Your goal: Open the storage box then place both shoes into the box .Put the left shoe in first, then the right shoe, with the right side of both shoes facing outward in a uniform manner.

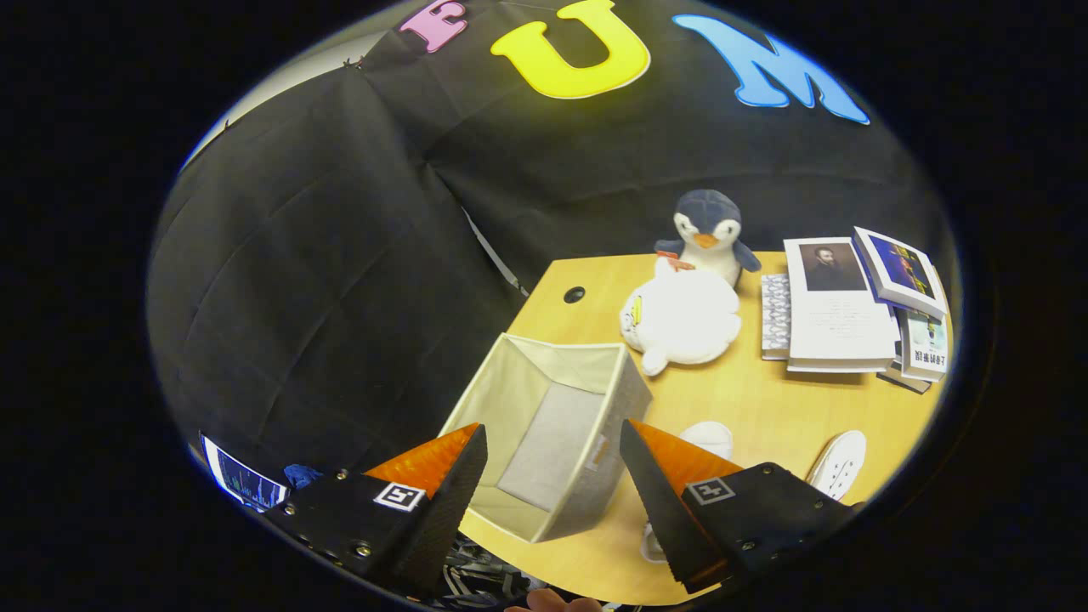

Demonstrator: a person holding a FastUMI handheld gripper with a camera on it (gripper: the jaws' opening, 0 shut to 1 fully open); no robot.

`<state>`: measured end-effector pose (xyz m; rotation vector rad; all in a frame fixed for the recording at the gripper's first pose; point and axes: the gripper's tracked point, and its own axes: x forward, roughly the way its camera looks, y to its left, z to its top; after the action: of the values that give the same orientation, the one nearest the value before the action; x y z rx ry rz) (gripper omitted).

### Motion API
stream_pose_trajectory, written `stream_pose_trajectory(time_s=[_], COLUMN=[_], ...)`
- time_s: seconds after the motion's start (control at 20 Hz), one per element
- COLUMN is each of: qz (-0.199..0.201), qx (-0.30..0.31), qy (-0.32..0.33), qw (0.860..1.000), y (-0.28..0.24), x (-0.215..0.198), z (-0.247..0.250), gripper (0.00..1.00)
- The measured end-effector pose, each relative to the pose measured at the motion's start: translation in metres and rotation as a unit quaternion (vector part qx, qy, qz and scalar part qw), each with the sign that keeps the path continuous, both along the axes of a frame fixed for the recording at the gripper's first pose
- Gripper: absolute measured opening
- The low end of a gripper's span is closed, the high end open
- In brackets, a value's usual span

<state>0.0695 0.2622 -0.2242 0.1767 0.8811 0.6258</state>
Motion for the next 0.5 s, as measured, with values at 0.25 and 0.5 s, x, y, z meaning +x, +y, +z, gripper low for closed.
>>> stream_pose_trajectory(time_s=[0.25,0.5], qz=[-0.016,-0.008], qx=[-0.036,-0.088], qy=[0.026,0.082], qw=[0.999,0.993], y=[-0.048,-0.084], x=[-0.009,-0.03], z=[-0.034,-0.08], gripper=[0.96,0.96])
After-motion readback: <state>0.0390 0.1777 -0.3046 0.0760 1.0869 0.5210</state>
